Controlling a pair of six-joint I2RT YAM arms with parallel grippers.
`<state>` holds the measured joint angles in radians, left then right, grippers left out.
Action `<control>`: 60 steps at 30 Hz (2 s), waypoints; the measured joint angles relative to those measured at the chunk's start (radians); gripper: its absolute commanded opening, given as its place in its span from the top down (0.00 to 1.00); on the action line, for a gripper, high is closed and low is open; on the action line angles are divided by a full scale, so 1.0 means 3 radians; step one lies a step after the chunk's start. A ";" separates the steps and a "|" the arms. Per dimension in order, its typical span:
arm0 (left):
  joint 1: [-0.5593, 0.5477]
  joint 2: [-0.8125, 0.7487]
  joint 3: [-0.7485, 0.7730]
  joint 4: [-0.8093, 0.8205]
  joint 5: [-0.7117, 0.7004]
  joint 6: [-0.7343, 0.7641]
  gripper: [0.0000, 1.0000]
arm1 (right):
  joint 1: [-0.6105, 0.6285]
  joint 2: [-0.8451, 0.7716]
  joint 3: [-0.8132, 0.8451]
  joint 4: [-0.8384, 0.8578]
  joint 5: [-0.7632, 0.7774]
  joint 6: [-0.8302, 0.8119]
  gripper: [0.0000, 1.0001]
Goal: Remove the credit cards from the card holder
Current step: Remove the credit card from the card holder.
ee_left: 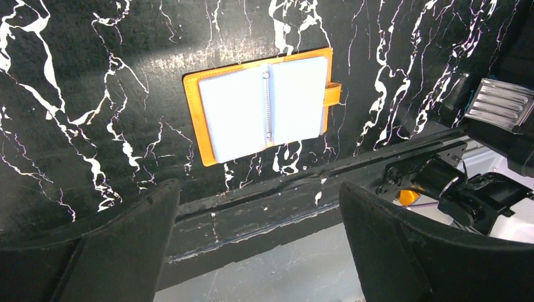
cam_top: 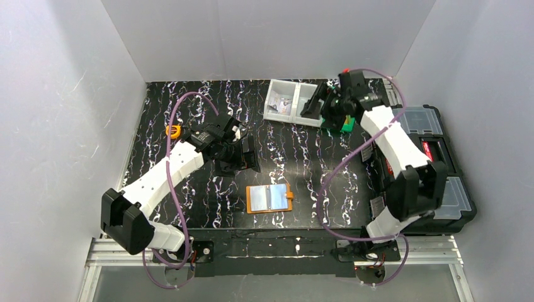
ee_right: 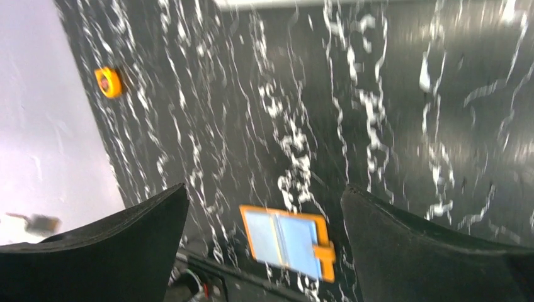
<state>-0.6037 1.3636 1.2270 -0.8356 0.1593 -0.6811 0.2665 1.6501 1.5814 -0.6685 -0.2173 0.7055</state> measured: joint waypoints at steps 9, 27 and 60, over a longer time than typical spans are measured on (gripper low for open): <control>0.0042 0.0011 -0.0065 0.0069 -0.0070 0.0001 0.02 | 0.0571 -0.1061 -0.1301 0.0102 0.0243 0.0118 0.02; 0.0146 -0.0136 -0.0712 0.0116 -0.0364 -0.0148 0.02 | 0.2209 -0.0652 -0.1858 0.0229 0.0749 0.0528 0.24; 0.0431 -0.0516 -0.1294 0.0244 -0.0549 -0.0534 0.02 | 0.2585 0.1050 -0.0628 0.0022 0.0745 0.0351 0.55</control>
<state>-0.4744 1.2087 0.8387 -0.7624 -0.0055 -0.8413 1.0420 1.9652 1.3930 -0.6621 0.0063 0.8108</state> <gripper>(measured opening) 0.981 0.510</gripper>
